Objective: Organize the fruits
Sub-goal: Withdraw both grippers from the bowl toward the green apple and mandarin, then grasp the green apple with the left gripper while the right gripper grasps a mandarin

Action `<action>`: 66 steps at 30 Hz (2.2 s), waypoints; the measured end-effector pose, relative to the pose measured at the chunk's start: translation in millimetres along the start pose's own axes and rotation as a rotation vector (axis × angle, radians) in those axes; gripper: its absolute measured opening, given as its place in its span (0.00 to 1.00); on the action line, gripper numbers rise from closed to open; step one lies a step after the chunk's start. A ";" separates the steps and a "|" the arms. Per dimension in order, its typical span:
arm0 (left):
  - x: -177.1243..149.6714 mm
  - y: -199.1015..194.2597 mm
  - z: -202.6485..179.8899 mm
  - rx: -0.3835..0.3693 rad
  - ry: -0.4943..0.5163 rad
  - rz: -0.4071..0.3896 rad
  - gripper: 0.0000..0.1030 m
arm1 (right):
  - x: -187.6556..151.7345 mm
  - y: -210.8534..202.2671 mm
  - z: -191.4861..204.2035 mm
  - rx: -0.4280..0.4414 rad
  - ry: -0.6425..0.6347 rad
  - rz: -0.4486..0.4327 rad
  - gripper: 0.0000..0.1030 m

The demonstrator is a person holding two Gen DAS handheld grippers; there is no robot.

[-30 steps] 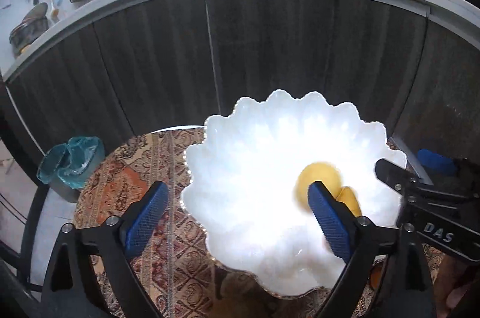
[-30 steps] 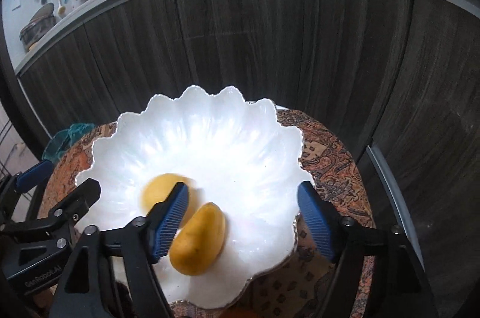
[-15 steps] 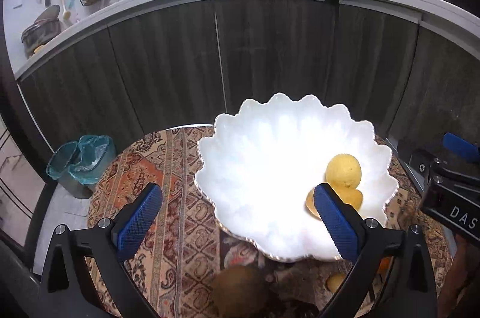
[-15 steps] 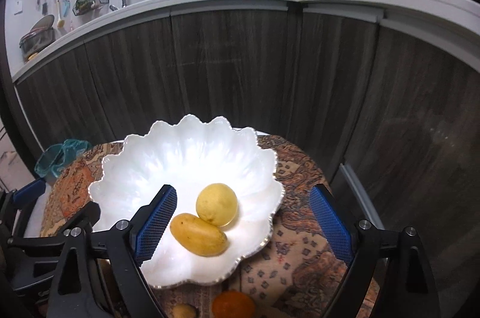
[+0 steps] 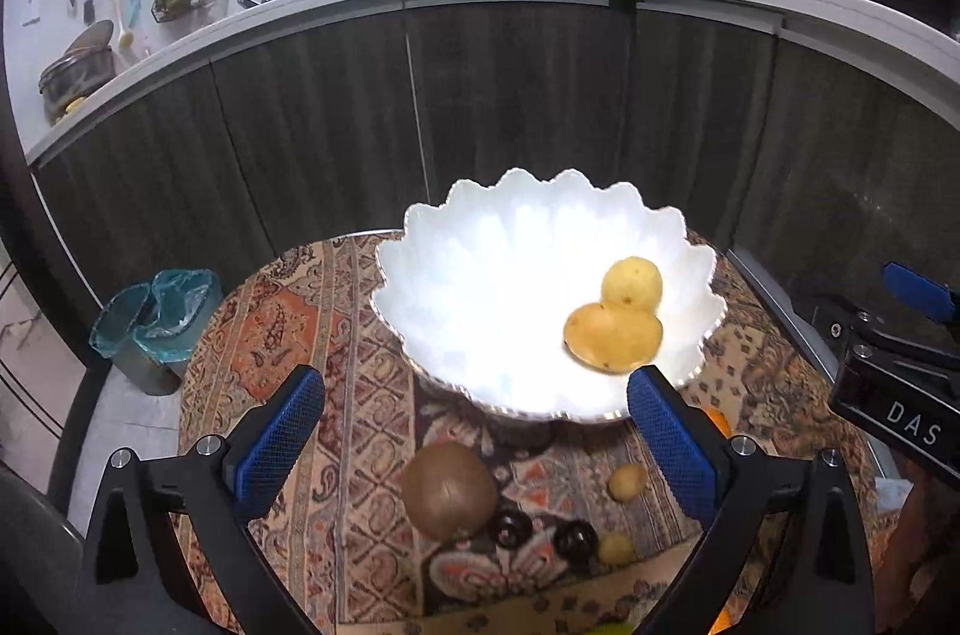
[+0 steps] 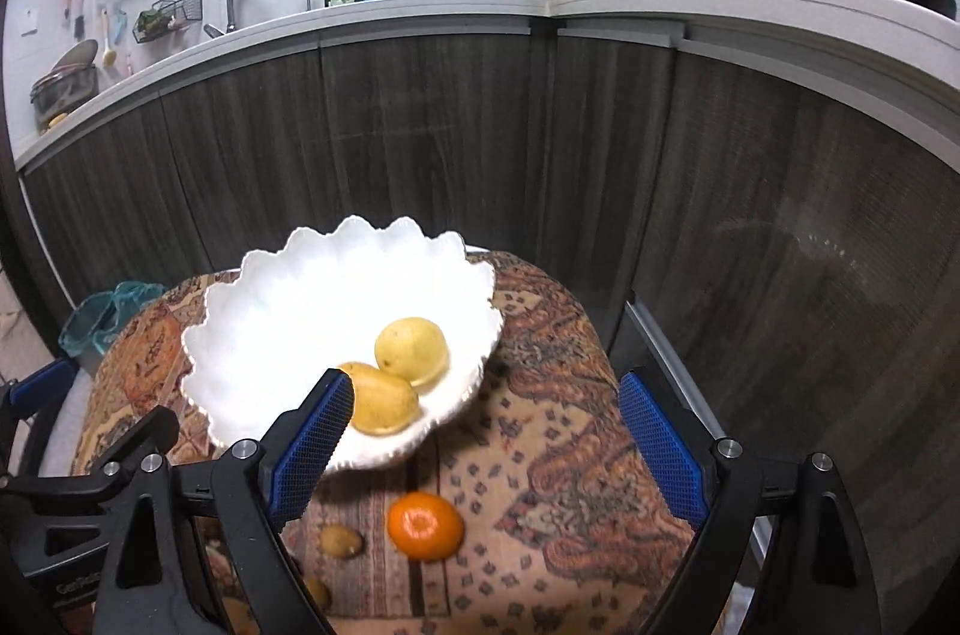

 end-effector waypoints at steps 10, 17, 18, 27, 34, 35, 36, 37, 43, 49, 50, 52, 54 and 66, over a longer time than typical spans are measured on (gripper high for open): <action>-35.5 -19.3 -8.3 -0.045 0.004 0.020 1.00 | -27.0 -23.1 -10.5 -0.019 0.008 0.014 0.88; -61.5 -29.5 -15.7 -0.085 0.012 0.040 1.00 | -50.1 -38.8 -15.3 -0.024 0.004 0.033 0.88; -66.2 -30.6 -17.8 -0.094 0.017 0.045 1.00 | -53.1 -40.3 -15.8 -0.026 0.003 0.036 0.88; -97.0 -26.2 -33.9 -0.137 0.060 0.097 1.00 | -91.0 -41.0 -28.1 -0.043 0.017 0.111 0.88; -120.9 -21.7 -43.5 -0.173 0.095 0.139 0.99 | -119.3 -35.5 -36.9 -0.063 0.023 0.171 0.88; -123.2 -21.4 -44.7 -0.178 0.098 0.144 0.99 | -122.7 -35.6 -37.6 -0.065 0.024 0.177 0.88; -124.6 -21.2 -45.7 -0.183 0.101 0.146 0.99 | -126.1 -35.9 -38.3 -0.066 0.027 0.182 0.88; -126.7 -20.6 -47.3 -0.187 0.107 0.148 0.99 | -129.4 -36.1 -39.0 -0.066 0.030 0.188 0.88; -135.5 -15.1 -55.6 -0.208 0.139 0.168 0.98 | -144.9 -36.1 -44.0 -0.076 0.037 0.219 0.88; -141.8 -5.7 -61.7 -0.229 0.158 0.200 0.94 | -151.8 -32.6 -49.6 -0.086 0.050 0.243 0.88; -142.1 -4.0 -62.4 -0.229 0.160 0.204 0.93 | -152.1 -31.9 -49.1 -0.087 0.050 0.245 0.88; -142.0 -0.3 -63.9 -0.231 0.168 0.210 0.90 | -152.8 -31.5 -48.2 -0.086 0.048 0.246 0.88; -141.3 4.8 -66.3 -0.230 0.175 0.219 0.89 | -152.9 -31.2 -47.0 -0.086 0.046 0.246 0.88; -136.4 22.4 -73.7 -0.266 0.175 0.229 0.70 | -155.1 -22.7 -47.8 -0.091 0.056 0.263 0.88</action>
Point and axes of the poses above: each gripper's, at about its wrist camera, not at the fingertips, and y roughly the way its jaws point, z to its left, x to its top, the point moved 1 cm from there along y, roughly the way its jaws point, and after that the axes turned 9 degrees about y, right-handed, at the moved point
